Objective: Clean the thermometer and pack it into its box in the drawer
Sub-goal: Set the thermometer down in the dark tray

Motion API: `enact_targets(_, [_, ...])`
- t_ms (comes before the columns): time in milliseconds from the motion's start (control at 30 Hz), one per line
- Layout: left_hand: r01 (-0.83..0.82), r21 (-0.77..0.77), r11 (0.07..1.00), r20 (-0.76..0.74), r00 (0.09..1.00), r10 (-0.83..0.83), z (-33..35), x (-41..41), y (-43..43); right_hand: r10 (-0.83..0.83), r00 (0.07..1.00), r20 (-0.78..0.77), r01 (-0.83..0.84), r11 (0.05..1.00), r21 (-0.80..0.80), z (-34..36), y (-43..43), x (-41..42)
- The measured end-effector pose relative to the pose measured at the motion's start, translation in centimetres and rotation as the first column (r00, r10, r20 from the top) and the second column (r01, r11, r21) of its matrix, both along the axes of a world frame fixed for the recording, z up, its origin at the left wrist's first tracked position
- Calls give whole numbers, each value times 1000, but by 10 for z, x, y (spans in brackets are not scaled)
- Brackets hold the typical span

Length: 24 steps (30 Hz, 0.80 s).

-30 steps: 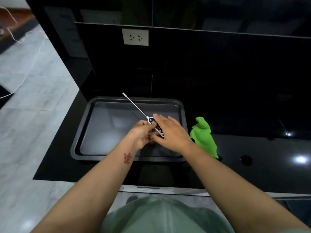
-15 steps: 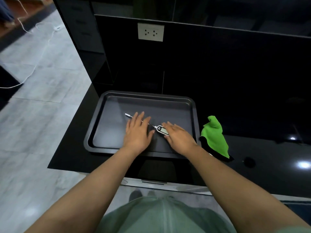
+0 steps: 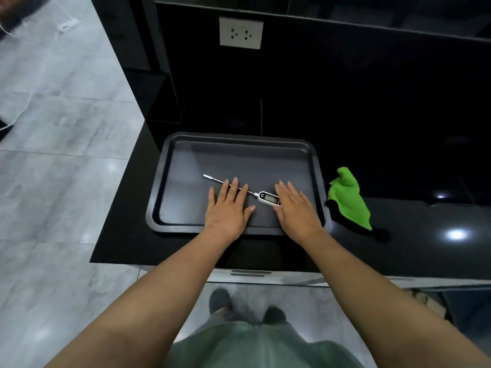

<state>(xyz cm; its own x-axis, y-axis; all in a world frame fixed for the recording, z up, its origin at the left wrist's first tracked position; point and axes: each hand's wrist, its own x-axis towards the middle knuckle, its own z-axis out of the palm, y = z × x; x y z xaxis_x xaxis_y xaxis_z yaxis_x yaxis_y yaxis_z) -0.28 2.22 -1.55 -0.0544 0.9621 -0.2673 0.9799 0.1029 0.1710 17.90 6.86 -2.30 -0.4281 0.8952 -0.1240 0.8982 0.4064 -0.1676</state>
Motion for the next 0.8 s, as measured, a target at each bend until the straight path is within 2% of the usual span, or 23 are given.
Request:
enact_targets(333, [-84,29,996,36,996,83,-2,9,-53,-132,988,-78,132,991,-16,-1,-52,35])
enact_targets(467, [-145,77,986,37,989,142,-3,29,-94,-102,992,-74,104,994,24,-1,-84,59])
enact_targets(633, [-256,99,962,99,964,246,-12,54,-148,-175,979,-102,183,981,68,-7,-120,87])
enact_targets(800, [-322,115,940,172,938,301,-25,81,-197,-228,969,-94,232,973,24,-18,-143,110])
